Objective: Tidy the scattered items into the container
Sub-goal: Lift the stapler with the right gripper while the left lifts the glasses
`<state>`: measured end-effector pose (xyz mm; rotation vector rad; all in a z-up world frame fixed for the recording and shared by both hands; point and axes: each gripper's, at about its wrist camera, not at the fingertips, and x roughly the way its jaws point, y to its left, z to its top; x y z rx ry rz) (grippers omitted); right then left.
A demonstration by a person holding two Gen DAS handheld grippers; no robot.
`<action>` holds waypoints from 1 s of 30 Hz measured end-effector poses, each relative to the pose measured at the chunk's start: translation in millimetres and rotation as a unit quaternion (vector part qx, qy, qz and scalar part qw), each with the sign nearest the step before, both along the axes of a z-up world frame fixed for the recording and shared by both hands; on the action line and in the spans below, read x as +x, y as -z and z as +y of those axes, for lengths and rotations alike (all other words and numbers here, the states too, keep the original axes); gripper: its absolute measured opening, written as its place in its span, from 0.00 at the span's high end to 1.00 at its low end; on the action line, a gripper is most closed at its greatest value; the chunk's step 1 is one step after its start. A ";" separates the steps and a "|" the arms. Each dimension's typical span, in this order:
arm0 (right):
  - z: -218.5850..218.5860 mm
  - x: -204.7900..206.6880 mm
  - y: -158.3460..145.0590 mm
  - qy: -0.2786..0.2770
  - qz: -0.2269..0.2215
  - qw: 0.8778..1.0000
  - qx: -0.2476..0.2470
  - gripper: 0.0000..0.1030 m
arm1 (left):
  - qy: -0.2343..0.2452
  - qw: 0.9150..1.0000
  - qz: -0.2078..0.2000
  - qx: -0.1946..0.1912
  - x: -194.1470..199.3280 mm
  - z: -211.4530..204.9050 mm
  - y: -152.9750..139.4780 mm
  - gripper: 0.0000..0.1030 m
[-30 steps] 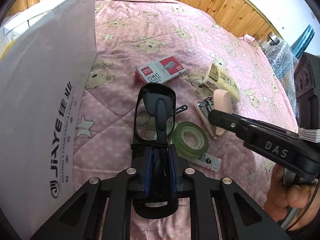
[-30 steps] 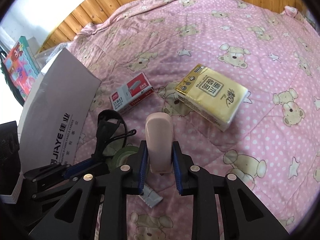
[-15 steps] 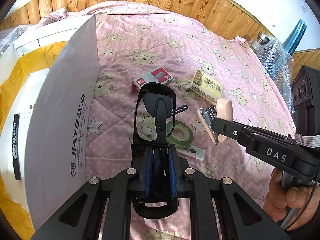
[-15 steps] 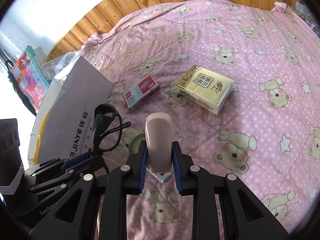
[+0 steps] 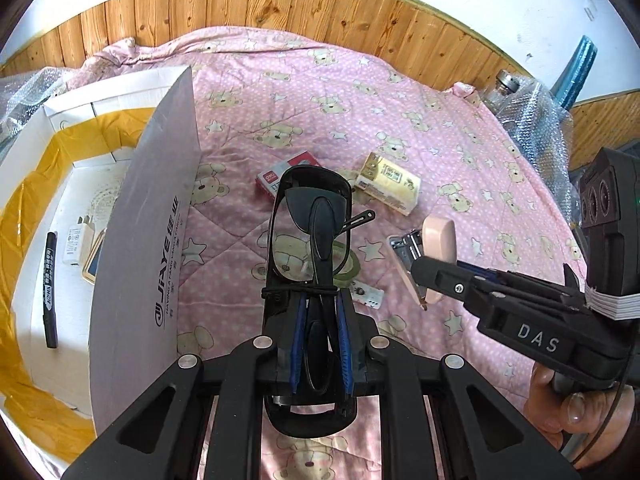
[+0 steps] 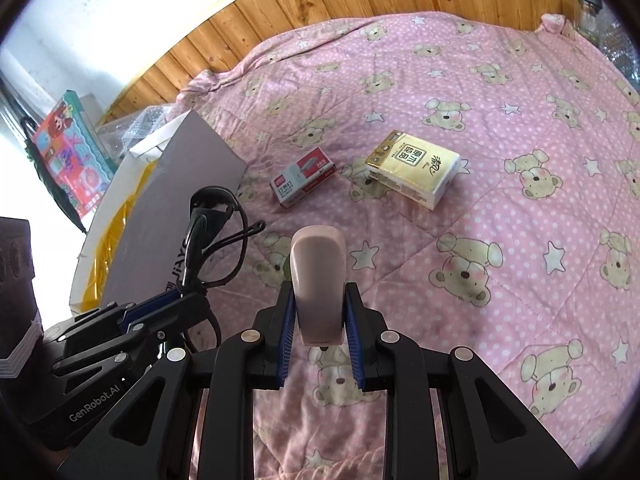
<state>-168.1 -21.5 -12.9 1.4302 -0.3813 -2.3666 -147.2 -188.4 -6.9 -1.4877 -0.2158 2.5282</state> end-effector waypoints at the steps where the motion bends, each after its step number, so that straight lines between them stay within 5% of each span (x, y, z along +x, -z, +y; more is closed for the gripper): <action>1: -0.4 1.7 -1.2 0.000 0.001 1.000 0.000 0.76 | 0.001 1.000 0.002 0.001 1.5 0.2 -1.1 0.84; 30: -33.3 46.4 -39.4 -0.028 0.035 0.999 0.007 0.76 | -0.008 0.998 0.055 0.015 49.9 -15.6 -39.3 0.84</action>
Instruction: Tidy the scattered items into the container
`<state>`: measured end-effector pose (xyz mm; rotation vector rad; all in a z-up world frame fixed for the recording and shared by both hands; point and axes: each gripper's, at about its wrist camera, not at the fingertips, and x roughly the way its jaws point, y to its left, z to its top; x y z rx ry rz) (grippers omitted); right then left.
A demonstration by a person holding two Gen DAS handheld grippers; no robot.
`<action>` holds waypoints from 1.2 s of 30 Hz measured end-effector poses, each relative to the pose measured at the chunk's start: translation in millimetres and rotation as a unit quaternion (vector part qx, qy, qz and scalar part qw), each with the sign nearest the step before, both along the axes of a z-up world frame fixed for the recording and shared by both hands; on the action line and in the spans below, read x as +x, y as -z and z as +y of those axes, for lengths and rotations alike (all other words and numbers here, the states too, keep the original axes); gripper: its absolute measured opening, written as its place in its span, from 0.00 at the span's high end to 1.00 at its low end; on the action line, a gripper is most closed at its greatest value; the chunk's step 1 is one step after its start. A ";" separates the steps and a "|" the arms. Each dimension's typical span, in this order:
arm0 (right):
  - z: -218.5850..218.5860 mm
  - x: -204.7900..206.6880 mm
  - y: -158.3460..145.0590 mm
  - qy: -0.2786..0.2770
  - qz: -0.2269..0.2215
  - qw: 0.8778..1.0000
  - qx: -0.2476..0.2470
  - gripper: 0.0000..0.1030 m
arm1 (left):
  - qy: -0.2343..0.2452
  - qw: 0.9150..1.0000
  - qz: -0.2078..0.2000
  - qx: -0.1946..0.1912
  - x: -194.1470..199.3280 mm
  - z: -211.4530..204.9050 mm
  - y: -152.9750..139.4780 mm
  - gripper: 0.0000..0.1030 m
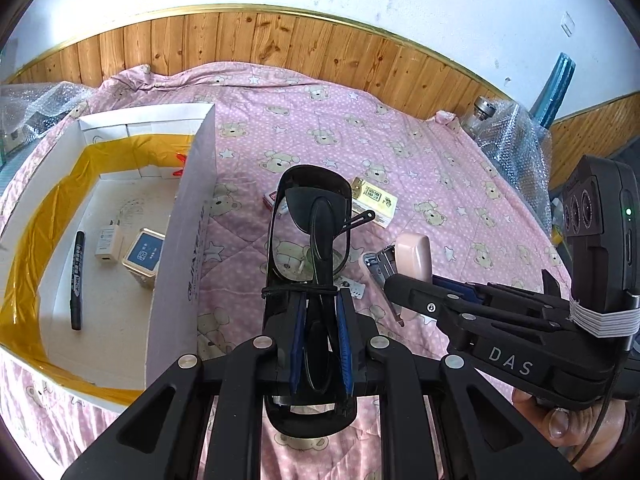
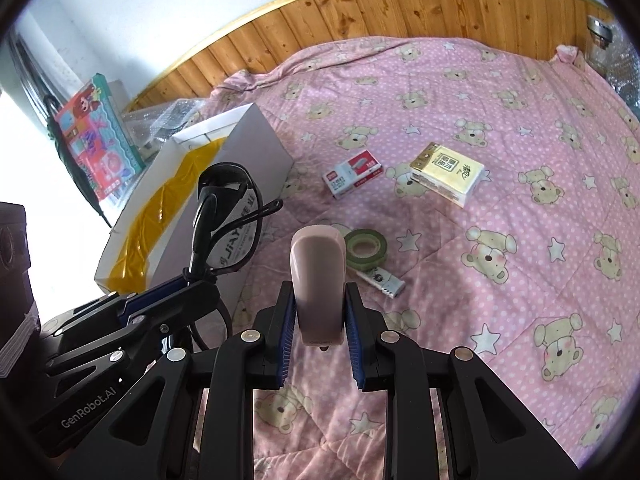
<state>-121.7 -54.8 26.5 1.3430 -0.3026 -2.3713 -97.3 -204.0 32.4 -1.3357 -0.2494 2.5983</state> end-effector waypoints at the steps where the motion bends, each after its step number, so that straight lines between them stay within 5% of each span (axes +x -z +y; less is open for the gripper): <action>1: -1.4 1.6 -1.1 -0.001 0.001 1.000 0.000 0.76 | -0.001 1.000 0.001 0.001 1.5 -1.3 -1.0 0.84; 36: -43.9 38.5 -31.9 -0.029 0.029 0.999 0.007 0.76 | -0.017 0.999 0.037 0.025 45.6 -37.3 -24.2 0.84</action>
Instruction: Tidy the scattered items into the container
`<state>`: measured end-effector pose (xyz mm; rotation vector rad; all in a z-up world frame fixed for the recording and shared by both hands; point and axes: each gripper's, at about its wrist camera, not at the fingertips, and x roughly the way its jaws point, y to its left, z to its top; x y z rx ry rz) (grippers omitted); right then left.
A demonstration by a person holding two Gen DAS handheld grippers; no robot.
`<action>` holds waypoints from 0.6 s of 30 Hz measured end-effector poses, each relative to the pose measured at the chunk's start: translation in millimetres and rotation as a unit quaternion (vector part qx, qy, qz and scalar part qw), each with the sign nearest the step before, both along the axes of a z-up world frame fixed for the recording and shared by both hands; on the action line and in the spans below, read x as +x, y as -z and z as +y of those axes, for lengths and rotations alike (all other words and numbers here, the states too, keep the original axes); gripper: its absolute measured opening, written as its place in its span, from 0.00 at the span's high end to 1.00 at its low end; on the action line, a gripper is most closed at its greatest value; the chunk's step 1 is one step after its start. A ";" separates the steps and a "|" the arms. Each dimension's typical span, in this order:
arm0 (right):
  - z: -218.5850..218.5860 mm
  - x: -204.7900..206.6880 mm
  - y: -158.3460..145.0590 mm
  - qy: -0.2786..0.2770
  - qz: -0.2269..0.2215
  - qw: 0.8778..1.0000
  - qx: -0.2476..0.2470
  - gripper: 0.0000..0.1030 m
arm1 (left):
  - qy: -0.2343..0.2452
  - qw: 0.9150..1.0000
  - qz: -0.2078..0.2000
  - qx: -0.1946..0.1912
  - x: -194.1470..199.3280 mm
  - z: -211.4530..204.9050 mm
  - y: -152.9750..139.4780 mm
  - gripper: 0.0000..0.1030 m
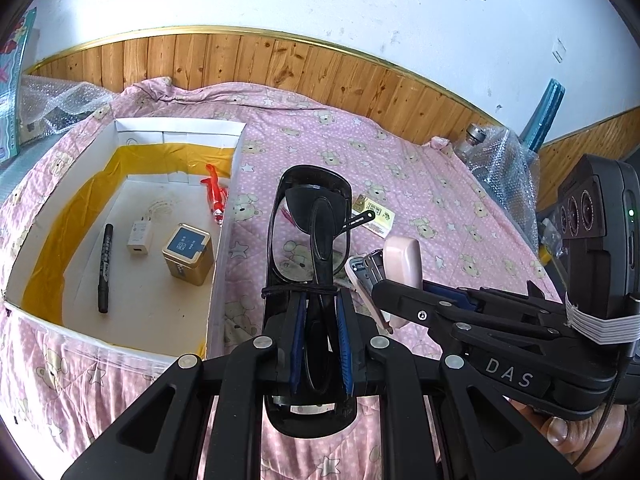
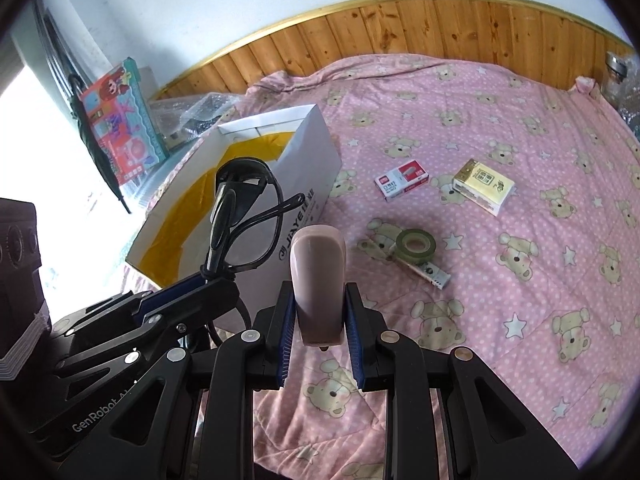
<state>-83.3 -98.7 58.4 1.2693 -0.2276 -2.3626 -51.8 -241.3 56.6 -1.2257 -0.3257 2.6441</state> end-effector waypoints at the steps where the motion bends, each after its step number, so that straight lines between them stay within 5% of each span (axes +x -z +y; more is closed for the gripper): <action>1: -0.8 0.4 -0.7 -0.001 0.001 1.000 0.000 0.76 | 0.000 1.000 0.000 0.000 0.6 -0.3 -0.5 0.84; 18: -29.8 -2.3 -13.6 -0.023 0.014 1.000 0.000 0.76 | -0.026 1.000 0.011 0.003 5.6 -30.7 -10.4 0.84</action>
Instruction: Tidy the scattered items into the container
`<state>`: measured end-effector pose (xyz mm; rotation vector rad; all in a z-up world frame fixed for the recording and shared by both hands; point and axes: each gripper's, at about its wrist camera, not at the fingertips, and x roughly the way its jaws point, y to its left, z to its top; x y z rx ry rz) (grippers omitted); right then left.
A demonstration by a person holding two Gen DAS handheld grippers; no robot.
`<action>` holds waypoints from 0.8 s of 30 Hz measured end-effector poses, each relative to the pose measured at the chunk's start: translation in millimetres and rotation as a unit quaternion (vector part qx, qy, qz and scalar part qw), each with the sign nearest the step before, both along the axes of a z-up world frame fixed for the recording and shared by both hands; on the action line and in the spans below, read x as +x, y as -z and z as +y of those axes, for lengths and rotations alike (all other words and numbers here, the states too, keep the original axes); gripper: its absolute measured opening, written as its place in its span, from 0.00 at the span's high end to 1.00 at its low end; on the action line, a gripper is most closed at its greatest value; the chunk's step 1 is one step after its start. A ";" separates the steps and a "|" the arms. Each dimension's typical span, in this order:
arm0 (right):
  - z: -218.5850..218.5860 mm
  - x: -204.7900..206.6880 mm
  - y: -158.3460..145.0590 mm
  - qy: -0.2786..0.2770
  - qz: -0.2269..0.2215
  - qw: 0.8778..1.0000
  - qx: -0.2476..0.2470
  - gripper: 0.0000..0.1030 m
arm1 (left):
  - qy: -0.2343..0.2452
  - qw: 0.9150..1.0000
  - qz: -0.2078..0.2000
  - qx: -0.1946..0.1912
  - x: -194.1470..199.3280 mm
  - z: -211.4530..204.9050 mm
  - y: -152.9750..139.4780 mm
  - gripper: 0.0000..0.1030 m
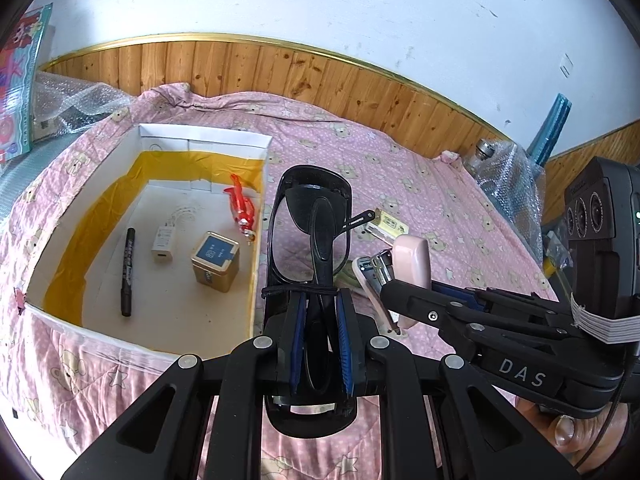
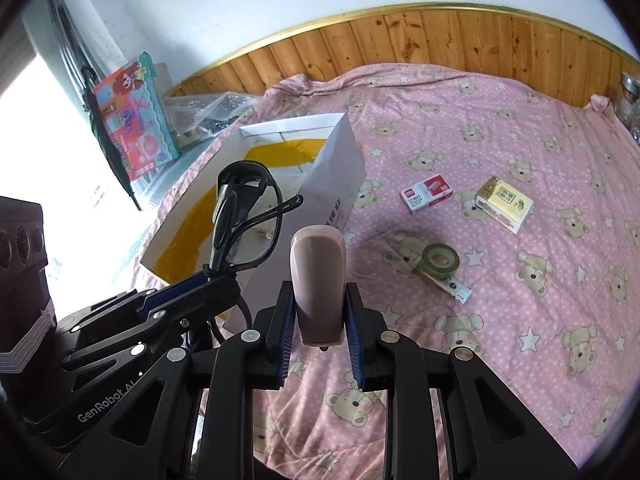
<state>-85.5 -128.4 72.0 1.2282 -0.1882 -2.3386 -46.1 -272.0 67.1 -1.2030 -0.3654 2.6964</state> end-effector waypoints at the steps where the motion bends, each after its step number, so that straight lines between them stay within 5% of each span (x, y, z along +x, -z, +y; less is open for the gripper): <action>1: -2.5 -0.9 -0.3 -0.002 0.000 1.000 0.000 0.76 | -0.003 1.000 0.000 0.001 -0.4 -3.2 -0.2 0.84; 24: -65.2 -23.6 -18.0 -0.055 0.012 0.998 0.001 0.76 | -0.054 0.999 -0.002 0.000 -8.0 -65.9 -2.2 0.84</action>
